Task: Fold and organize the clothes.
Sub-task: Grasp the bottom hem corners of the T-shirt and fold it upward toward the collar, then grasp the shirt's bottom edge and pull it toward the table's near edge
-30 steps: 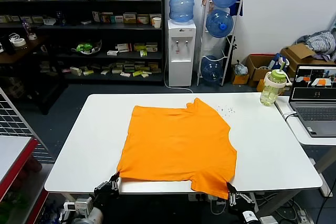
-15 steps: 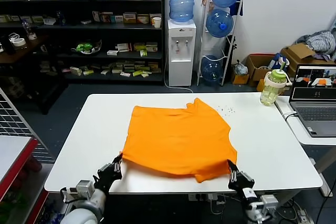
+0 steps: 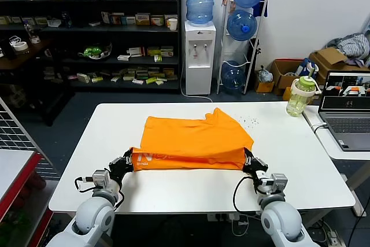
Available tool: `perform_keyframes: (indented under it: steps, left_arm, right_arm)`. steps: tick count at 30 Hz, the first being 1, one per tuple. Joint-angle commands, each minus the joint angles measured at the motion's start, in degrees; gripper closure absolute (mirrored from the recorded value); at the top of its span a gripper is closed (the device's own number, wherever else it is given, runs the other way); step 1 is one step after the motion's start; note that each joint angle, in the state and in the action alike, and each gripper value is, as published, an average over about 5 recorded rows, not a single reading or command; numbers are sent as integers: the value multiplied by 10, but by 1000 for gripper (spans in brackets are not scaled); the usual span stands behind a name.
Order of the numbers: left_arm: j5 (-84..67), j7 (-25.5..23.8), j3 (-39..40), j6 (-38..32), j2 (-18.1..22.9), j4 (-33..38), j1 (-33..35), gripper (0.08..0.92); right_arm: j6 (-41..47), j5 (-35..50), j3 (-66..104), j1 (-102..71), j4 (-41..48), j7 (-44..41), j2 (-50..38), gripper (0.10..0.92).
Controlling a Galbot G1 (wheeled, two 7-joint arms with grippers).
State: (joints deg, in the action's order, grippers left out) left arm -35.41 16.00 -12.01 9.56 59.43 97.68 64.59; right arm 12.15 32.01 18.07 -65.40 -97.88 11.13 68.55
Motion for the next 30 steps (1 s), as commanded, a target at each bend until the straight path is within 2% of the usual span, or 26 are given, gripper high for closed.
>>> perform_keyframes:
  steps: [1, 4, 10, 17, 22, 27, 30]
  left_arm:
    - [15, -1, 13, 13, 4, -58, -52, 902]
    - [14, -8, 14, 22, 1, -52, -48, 850]
    - [13, -12, 14, 25, -3, -38, -32, 678]
    - [9, -14, 6, 30, -16, -1, 31, 479]
    - [-12, -15, 6, 39, -10, 6, 62, 331]
    - [-38, -10, 11, 49, 4, 4, 54, 205]
    - [-43, -6, 15, 55, 12, 1, 42, 181]
  right_arm:
    - [11, 10, -33, 76, 63, 0, 0, 848]
    - [7, 6, -32, 73, 63, -6, 0, 766]
    - [-5, -22, -14, 44, 53, -35, -17, 601]
    - [-22, -82, 20, -51, 33, -93, -60, 402]
    - [-26, -95, 37, -95, 28, -117, -70, 261]
    - [-14, -94, 39, -108, 20, -123, -67, 206]
    - [-10, -94, 36, -107, 22, -125, -62, 203]
